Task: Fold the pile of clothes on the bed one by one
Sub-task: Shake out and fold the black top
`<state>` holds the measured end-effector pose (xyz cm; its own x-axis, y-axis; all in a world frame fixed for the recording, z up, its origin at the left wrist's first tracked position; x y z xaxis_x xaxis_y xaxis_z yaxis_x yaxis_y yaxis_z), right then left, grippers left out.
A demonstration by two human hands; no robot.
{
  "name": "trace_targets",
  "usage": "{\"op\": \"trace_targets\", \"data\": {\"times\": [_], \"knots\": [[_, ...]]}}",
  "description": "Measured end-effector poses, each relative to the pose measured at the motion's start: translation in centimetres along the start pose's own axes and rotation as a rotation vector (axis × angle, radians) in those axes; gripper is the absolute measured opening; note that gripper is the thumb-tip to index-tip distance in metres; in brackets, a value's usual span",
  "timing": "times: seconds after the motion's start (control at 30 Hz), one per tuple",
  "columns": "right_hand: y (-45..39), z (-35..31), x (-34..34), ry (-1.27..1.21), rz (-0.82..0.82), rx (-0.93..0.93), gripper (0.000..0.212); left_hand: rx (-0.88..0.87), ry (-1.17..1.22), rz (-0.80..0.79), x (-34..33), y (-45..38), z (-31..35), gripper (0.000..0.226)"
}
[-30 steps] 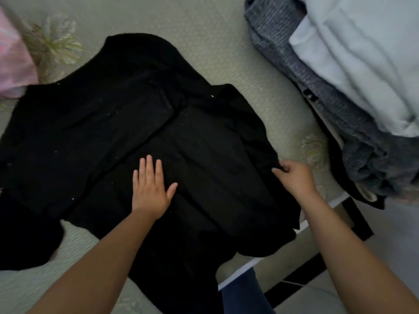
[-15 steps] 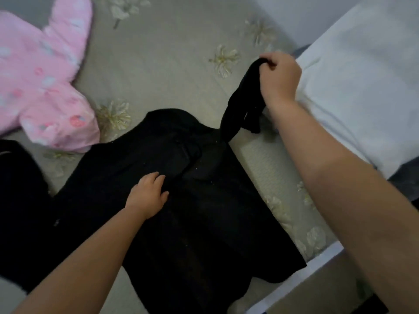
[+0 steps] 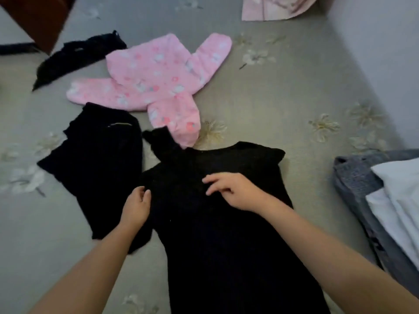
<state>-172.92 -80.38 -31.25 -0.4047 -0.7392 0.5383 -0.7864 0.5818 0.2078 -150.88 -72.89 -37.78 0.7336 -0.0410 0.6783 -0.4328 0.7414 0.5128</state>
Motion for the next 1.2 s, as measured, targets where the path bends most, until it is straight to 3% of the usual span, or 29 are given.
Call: {"op": "trace_targets", "data": {"times": [0.1,0.2,0.3,0.43,0.57,0.7,0.87,0.93,1.07,1.13,1.2], "knots": [[1.8,6.7,-6.2,0.098,-0.163,-0.235,0.032,0.127,-0.01,-0.034,-1.2,-0.1,-5.3,0.043],[4.1,10.6,-6.5,0.304,-0.112,-0.32,0.027,0.104,-0.077,-0.034,-3.3,-1.0,-6.8,0.047],[6.0,13.8,-5.6,0.577,0.021,-0.365,0.049,-0.06,-0.231,-0.015,-5.7,-2.5,-5.0,0.048],[7.1,17.8,-5.3,0.819,-0.01,-0.565,0.069,-0.145,-0.456,-0.016,-8.2,-4.8,-3.5,0.052],[6.6,21.5,-5.2,0.865,-0.174,-0.681,0.079,-0.046,-0.592,-0.061,-8.8,-7.0,-5.2,0.057],[8.0,23.9,-3.0,0.809,-0.161,-0.73,0.067,-0.034,-0.66,-0.04,-8.1,-7.6,-6.1,0.062],[9.3,24.3,-2.6,0.815,-0.369,-0.862,0.059,-0.057,-0.724,-0.167,-9.4,-7.6,-5.3,0.071],[7.6,22.7,-1.5,0.788,-0.285,-0.8,0.056,-0.107,-0.679,-0.154,-9.6,-8.1,-4.3,0.064],[2.5,19.4,3.6,0.712,0.183,-0.487,0.048,-0.103,-0.603,-0.062,-8.2,-10.4,-3.4,0.052],[0.1,20.7,5.9,0.721,0.18,-0.557,0.057,-0.106,-0.66,-0.038,-7.4,-11.5,-3.1,0.041],[-1.5,23.5,7.4,0.694,0.042,-0.687,0.053,-0.141,-0.751,-0.08,-7.3,-12.3,-2.6,0.032]]}}
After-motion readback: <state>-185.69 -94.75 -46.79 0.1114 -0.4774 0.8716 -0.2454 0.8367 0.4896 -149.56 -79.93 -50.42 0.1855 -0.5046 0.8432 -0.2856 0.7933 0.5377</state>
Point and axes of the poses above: each hand's wrist, its own y-axis away from the middle knuckle, its own x-axis out of the back of the hand, z = x × y, the point moved 8 cm from there along -y, towards the middle knuckle, and after that the axes turned 7 degrees about -z, right-handed, at the moved point
